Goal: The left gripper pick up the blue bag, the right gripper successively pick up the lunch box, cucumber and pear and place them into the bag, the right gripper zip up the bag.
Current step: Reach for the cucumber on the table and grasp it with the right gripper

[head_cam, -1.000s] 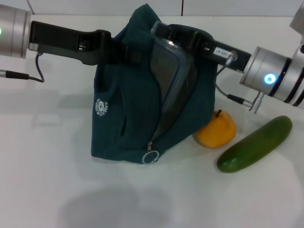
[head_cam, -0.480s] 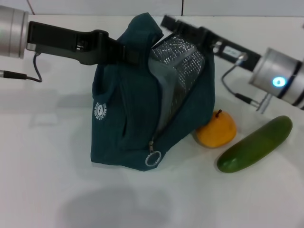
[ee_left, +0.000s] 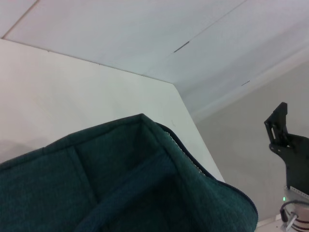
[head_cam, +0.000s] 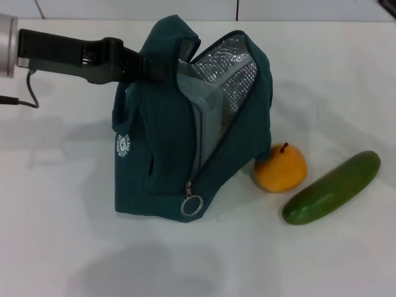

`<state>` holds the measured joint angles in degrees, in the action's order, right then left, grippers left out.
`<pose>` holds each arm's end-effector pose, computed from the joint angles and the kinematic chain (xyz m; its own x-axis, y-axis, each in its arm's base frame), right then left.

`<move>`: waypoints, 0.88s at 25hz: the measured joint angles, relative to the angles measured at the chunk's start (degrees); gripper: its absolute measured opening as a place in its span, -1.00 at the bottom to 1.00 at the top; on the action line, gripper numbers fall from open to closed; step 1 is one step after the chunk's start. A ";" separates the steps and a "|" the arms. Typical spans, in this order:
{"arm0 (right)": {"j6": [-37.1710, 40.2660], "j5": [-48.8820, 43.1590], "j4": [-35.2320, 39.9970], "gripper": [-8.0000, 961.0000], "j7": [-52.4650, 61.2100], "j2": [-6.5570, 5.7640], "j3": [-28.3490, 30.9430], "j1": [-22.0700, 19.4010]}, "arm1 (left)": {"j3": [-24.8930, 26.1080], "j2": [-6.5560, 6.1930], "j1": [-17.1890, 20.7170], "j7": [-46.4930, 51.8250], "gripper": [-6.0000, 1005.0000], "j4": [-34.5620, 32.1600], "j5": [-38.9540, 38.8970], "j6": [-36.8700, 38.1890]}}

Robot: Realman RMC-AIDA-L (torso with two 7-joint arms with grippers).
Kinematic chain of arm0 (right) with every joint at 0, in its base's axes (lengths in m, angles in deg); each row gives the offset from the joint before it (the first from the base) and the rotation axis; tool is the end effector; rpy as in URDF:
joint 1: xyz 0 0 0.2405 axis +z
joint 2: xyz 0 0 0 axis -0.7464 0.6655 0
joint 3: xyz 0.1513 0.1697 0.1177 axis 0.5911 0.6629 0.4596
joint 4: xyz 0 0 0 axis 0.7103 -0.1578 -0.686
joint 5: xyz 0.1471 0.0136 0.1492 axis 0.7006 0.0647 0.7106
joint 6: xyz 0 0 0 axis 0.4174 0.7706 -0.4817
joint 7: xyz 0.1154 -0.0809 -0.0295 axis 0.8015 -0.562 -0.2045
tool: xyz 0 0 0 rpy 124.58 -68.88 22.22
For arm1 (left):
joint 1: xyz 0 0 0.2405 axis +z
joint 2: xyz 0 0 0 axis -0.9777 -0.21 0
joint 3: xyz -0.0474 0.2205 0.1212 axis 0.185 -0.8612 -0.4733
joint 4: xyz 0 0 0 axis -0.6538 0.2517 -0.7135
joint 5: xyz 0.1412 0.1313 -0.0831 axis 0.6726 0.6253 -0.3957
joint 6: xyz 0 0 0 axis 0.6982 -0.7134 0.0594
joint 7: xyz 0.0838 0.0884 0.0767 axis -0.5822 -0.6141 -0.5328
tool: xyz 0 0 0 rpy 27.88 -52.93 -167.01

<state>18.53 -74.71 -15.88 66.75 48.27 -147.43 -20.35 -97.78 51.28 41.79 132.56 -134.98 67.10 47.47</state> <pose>0.2185 0.3493 0.0375 0.0787 -0.2783 -0.9573 -0.6195 -0.7660 0.1718 -0.1931 0.3575 0.0831 0.3467 0.8811 0.3217 0.8763 -0.4266 0.2241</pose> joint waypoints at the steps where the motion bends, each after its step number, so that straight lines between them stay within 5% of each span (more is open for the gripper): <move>1: 0.01 -0.61 0.08 0.58 -0.03 -0.91 0.24 -0.64 | 0.02 -0.02 0.00 -0.02 -0.90 -0.02 0.00 -0.01; 4: -0.06 -6.77 0.84 0.70 0.47 -4.88 1.06 -1.21 | 0.51 -0.07 -0.04 -0.04 -0.90 -0.08 -0.01 -0.02; 6: -0.05 -13.55 2.54 0.74 3.67 -8.69 2.21 -0.34 | 0.73 -0.11 -0.27 0.01 -0.90 -0.09 -0.02 -0.02; 9: 0.09 -29.45 9.70 0.76 13.25 -14.37 6.69 1.76 | 0.73 -0.12 -0.56 0.07 -0.90 -0.10 -0.03 -0.02; 11: 1.15 -42.55 15.35 0.76 19.49 -16.57 12.00 3.59 | 0.74 -0.11 -0.66 -0.01 -0.90 -0.15 -0.02 -0.05; 14: 6.47 -66.65 24.00 0.75 26.69 -16.82 24.61 7.84 | 0.73 -0.11 -0.79 -0.10 -0.90 -0.29 0.17 -0.07; 18: 16.67 -91.53 33.78 0.75 27.24 -14.15 37.64 13.43 | 0.72 0.02 -0.78 -0.13 -0.90 -0.98 0.23 -0.14; 22: 24.51 -103.85 39.20 0.76 26.23 -12.25 38.14 18.88 | 0.69 0.27 -0.64 -0.24 -0.90 -1.56 0.26 -0.42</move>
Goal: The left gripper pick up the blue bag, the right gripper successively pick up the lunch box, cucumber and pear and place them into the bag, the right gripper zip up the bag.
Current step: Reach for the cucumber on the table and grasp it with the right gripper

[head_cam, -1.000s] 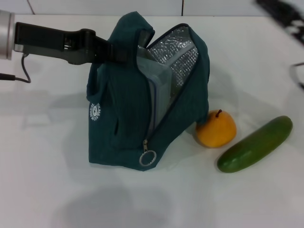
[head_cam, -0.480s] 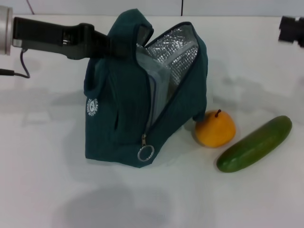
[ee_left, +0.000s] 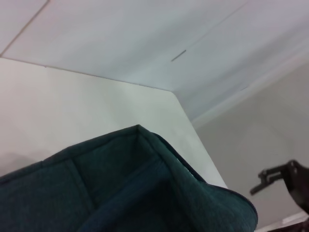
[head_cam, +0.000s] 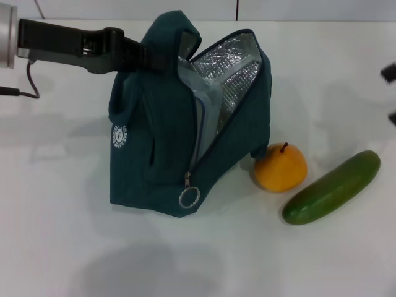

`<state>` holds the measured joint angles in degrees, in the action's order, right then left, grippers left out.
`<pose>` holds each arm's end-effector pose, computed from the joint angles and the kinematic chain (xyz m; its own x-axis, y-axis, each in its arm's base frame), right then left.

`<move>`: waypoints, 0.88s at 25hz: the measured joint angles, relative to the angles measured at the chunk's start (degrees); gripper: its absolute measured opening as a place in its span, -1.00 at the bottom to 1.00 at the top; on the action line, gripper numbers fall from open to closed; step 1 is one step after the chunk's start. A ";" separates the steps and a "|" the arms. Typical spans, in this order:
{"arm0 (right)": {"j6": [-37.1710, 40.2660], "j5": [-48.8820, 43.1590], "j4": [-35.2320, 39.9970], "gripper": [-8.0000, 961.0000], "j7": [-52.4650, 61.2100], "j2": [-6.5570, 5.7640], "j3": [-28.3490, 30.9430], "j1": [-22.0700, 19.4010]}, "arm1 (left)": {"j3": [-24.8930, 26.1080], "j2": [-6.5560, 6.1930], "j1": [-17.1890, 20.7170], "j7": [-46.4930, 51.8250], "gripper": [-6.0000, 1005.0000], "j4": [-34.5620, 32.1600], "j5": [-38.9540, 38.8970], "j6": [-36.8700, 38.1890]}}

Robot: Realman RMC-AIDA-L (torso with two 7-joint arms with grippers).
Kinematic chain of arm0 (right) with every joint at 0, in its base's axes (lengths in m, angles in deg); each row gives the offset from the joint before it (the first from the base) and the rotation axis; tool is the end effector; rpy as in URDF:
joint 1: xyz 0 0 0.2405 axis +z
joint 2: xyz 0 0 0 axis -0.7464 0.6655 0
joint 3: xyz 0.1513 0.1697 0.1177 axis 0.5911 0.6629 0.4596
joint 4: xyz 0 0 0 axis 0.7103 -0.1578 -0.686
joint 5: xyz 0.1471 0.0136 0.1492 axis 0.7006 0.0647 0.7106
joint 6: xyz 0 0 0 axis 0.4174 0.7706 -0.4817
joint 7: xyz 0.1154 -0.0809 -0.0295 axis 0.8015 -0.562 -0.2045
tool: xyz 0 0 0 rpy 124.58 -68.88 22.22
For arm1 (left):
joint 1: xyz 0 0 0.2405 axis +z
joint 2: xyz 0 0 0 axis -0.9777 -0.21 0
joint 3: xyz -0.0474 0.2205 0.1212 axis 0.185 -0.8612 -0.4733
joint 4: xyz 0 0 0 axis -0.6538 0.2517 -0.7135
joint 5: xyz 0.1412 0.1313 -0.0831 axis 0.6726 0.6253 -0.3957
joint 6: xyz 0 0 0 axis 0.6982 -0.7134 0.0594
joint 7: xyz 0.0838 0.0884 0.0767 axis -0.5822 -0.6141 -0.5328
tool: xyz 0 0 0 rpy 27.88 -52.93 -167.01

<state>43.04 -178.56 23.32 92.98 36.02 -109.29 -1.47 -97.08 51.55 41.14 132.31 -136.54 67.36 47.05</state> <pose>0.1458 0.3811 0.1385 0.9931 -0.0944 0.0693 -0.0911 -0.9946 -0.0496 -0.1867 0.3616 0.0872 0.3693 0.8623 0.3464 0.8674 -0.4537 0.2044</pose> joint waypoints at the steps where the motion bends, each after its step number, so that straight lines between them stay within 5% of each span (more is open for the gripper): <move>1: 1.21 -2.45 0.71 0.76 0.17 0.70 -0.40 1.29 | 0.00 0.04 0.04 -0.05 -0.90 -0.08 0.01 -0.20; 8: 3.28 -18.76 9.29 0.76 -3.44 8.21 -6.29 4.90 | 0.00 0.74 -0.45 -0.26 -0.90 -0.20 -0.11 -1.73; 16: 0.59 -23.65 7.31 0.76 -12.06 12.23 -11.44 6.54 | -0.38 1.71 -1.09 -0.26 -0.90 -0.31 -0.06 -3.20; 22: -1.85 -24.90 5.15 0.76 -16.76 13.72 -13.93 5.20 | -0.29 1.75 -0.90 -0.38 -0.90 -0.68 -0.07 -4.00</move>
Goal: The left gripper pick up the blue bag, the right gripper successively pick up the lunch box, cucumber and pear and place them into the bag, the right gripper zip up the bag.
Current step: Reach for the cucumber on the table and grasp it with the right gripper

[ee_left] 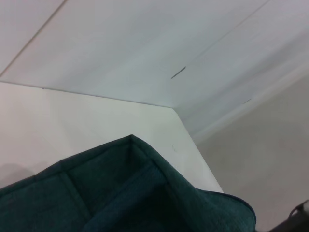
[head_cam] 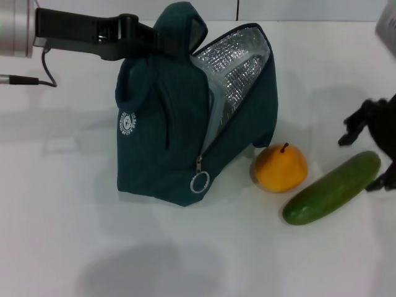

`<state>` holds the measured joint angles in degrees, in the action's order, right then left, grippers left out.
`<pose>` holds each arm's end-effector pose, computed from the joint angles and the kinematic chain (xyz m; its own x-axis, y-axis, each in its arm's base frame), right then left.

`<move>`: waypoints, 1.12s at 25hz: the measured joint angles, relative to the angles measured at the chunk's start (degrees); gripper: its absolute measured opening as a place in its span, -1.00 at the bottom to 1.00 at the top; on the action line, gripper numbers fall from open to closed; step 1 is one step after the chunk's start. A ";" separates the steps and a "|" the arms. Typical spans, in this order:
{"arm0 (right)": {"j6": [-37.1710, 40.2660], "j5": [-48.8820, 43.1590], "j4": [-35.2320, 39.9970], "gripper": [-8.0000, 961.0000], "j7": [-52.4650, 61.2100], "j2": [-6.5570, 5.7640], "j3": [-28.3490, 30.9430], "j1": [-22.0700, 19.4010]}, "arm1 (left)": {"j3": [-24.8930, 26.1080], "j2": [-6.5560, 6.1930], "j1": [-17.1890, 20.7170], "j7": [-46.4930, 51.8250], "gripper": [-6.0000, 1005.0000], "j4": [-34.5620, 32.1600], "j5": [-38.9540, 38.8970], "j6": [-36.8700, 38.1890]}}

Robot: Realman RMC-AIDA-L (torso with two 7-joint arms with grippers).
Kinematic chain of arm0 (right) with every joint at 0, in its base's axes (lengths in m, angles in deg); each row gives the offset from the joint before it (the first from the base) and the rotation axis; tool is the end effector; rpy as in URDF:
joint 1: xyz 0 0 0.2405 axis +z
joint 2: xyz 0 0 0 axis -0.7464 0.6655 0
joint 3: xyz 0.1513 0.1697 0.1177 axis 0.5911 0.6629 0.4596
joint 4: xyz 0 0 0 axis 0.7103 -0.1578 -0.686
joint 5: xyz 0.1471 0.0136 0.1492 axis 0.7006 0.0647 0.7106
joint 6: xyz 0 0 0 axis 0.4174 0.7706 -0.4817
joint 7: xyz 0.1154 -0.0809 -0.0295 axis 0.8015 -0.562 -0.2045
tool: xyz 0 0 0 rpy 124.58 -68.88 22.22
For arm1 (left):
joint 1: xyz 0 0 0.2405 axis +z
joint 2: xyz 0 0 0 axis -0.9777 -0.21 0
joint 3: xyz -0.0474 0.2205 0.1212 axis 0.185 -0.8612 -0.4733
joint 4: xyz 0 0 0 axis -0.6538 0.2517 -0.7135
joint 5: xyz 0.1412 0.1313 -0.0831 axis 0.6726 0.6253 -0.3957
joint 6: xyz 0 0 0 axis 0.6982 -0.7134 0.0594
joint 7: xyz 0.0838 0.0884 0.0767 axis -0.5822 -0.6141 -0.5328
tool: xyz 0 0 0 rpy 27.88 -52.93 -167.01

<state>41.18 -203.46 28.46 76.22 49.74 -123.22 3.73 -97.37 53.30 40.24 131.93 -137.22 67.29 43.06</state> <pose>0.1298 0.3712 0.0386 0.8281 0.3536 0.4350 0.2916 -0.9344 0.2045 -0.1767 0.3714 0.0791 0.3704 0.8404 0.3957 0.8623 -0.4694 0.1899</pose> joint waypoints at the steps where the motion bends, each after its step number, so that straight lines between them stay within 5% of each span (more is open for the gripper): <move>1: -0.57 -0.45 -0.56 0.76 -0.80 0.47 -0.54 -0.27 | 0.08 0.00 0.05 -0.03 -0.90 -0.02 -0.01 -0.11; 11: -6.75 -3.13 -5.50 0.75 -5.33 2.62 -3.92 -0.94 | -0.20 0.63 -0.28 -0.01 -0.90 -0.05 0.02 -0.65; 28: -15.37 -2.97 -11.42 0.76 -7.64 3.29 -7.50 -1.00 | -0.52 1.08 -0.07 -0.04 -0.90 -0.08 0.37 -1.12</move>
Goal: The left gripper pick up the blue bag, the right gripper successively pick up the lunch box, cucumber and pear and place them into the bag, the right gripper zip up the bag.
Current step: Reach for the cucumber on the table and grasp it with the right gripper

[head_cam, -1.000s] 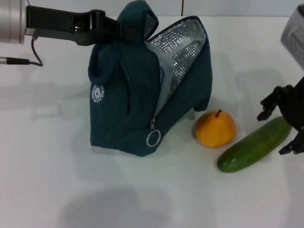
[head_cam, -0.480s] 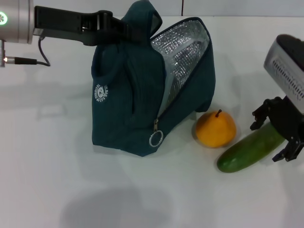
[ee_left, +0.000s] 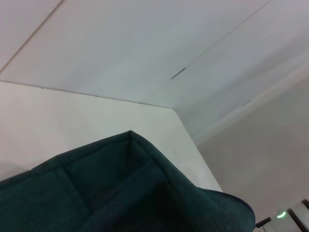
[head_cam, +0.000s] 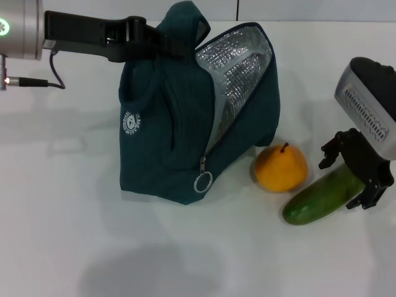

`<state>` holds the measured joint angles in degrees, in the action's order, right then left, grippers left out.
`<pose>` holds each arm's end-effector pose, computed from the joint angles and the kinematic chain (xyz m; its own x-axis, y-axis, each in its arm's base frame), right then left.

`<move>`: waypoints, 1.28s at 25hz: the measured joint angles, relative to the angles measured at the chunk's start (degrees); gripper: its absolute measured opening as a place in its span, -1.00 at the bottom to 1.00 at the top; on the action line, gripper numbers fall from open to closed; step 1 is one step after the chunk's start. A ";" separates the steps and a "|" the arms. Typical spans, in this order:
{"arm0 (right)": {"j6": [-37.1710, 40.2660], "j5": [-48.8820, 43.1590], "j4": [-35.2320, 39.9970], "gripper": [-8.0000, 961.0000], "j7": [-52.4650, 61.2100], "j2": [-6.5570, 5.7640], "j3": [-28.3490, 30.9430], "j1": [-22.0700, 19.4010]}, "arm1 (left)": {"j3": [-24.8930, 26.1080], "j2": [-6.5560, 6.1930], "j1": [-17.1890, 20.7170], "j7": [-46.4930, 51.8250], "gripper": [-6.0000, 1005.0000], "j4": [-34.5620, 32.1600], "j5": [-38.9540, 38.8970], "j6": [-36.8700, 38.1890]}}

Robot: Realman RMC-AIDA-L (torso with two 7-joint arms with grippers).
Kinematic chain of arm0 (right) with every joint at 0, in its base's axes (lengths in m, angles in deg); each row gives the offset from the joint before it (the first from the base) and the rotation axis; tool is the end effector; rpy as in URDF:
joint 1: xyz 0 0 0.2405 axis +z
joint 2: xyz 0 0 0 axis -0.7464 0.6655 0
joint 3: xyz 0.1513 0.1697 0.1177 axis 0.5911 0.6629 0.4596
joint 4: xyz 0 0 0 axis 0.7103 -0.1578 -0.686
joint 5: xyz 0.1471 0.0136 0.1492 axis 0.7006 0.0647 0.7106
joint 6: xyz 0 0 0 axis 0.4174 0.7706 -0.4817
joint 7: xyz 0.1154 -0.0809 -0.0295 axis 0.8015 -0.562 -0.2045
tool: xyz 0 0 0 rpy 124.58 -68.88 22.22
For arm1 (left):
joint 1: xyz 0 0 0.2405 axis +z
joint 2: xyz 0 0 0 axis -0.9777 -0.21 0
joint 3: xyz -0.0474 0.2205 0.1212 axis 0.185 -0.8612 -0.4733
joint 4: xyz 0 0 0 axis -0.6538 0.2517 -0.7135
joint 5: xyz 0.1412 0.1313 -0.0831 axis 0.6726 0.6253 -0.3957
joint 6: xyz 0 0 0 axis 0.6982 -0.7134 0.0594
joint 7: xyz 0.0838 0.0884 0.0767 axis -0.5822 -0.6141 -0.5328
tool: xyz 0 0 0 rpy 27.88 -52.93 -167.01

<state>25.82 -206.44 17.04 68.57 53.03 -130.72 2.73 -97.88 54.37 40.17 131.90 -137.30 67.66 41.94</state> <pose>0.1643 0.3770 -0.0176 0.7638 0.4483 0.4643 0.3715 -0.8937 0.2518 -0.1743 0.3721 0.0713 0.3668 0.8415 0.3966 0.8634 -0.4667 0.1917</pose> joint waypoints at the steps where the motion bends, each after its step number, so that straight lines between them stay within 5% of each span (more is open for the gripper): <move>1: -0.19 0.04 -0.06 0.76 -0.09 0.05 -0.12 0.00 | 0.01 0.00 0.00 0.00 -0.90 -0.02 0.00 0.00; 20: -4.50 2.27 -3.24 0.73 -0.90 0.33 -3.67 0.00 | -0.49 0.10 -0.46 0.15 -0.90 -0.76 0.03 0.07; 32: -5.75 2.84 -3.47 0.54 -0.73 0.35 -4.40 -0.18 | -0.52 0.31 -0.46 0.05 -0.90 -0.76 0.02 -0.25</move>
<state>20.06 -203.60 13.57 67.84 53.38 -135.13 2.55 -98.40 54.69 39.71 131.95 -138.06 67.68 41.68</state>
